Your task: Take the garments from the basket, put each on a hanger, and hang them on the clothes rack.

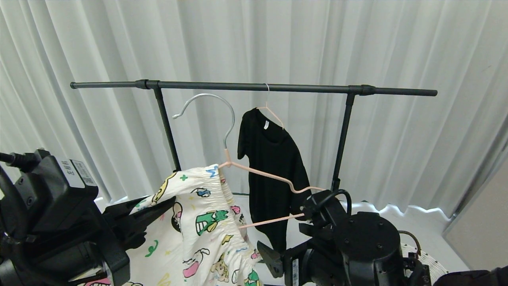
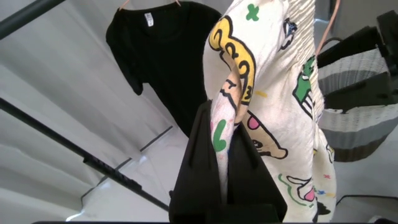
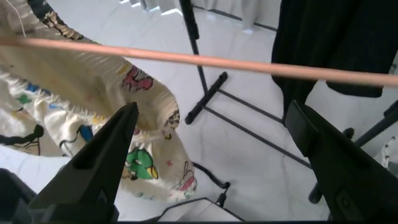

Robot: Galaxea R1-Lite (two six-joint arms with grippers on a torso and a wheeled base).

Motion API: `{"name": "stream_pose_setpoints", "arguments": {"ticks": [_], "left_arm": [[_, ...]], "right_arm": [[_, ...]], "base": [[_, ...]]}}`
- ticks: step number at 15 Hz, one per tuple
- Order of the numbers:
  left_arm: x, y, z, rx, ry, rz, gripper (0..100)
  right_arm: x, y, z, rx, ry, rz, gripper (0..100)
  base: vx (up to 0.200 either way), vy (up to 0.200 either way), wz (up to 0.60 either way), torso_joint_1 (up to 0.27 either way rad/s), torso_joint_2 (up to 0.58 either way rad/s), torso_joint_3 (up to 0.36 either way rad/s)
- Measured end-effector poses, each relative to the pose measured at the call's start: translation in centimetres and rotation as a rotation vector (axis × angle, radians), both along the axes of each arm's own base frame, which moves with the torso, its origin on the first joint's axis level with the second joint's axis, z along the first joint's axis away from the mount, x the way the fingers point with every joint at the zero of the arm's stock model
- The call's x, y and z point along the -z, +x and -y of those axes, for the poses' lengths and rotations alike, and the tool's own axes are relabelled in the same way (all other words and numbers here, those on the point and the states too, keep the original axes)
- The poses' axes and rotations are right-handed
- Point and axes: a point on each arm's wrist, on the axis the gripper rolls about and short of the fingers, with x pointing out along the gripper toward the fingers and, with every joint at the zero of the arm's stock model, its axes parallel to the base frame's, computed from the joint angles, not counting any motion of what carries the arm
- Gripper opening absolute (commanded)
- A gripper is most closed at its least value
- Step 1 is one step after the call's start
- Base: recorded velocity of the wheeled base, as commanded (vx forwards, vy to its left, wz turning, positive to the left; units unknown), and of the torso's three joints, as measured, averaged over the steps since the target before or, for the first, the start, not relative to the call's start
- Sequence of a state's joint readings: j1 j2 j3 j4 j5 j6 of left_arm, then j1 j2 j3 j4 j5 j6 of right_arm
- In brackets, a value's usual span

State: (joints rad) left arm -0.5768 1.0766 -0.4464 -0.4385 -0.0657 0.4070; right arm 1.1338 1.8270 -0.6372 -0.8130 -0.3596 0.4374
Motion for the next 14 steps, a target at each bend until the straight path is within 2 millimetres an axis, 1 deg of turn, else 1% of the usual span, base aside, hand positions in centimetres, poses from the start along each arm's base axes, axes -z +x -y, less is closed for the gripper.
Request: {"name": "stream_pose_setpoints", "arguments": {"ticks": [2,7,10,14], "left_arm": [[-0.1,0.0,0.0,0.001,-0.001,0.002,0],[-0.6,0.2,0.1,-0.003,-0.010,0.016,0],[-1.1,0.1,0.2,0.006,-0.019,0.035,0],[-2.1,-0.3,0.0,0.013,-0.043,0.076,0]], "right_arm": [[0.0,-0.5,-0.6,-0.025,0.001,0.002,100],[0.1,-3.5,-1.9,-0.127,0.015,0.002,100],[0.6,-3.7,-2.2,-0.136,0.004,-0.008,100],[1.7,-2.8,-2.2,-0.094,-0.006,-0.044,100]], "base": [[0.000,0.000,0.00,0.000,0.00,0.000],[0.000,0.000,0.00,0.000,0.00,0.000],[0.000,0.000,0.00,0.000,0.00,0.000],[0.000,0.000,0.00,0.000,0.00,0.000]]}}
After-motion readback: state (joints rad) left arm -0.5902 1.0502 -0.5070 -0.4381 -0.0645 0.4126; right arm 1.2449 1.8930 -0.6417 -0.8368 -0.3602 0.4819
